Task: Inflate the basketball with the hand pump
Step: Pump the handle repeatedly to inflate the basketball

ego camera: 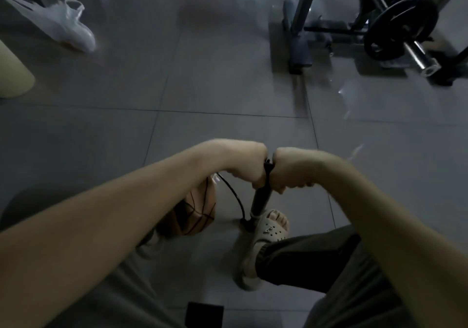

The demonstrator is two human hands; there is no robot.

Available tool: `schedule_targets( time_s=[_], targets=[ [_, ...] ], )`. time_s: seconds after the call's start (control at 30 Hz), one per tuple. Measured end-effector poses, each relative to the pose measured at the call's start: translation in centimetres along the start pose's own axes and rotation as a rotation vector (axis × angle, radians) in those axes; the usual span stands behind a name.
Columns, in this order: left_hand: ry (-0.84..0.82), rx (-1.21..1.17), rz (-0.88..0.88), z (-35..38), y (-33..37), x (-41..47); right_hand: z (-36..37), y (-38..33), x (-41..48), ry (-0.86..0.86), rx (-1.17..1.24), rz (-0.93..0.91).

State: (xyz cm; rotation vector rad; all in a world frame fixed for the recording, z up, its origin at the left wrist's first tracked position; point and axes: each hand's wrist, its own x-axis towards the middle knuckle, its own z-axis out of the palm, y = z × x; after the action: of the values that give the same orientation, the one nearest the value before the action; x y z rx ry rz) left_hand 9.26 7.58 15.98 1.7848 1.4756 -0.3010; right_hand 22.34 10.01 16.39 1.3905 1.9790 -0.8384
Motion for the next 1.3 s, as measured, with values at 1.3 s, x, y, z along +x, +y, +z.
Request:
schedule_targets(
  time_s=[1.3],
  targets=[
    [-0.029, 0.235, -0.043, 10.2, -3.4, 5.1, 10.8, 1.8, 7.0, -0.012, 0.039, 0.004]
  ],
)
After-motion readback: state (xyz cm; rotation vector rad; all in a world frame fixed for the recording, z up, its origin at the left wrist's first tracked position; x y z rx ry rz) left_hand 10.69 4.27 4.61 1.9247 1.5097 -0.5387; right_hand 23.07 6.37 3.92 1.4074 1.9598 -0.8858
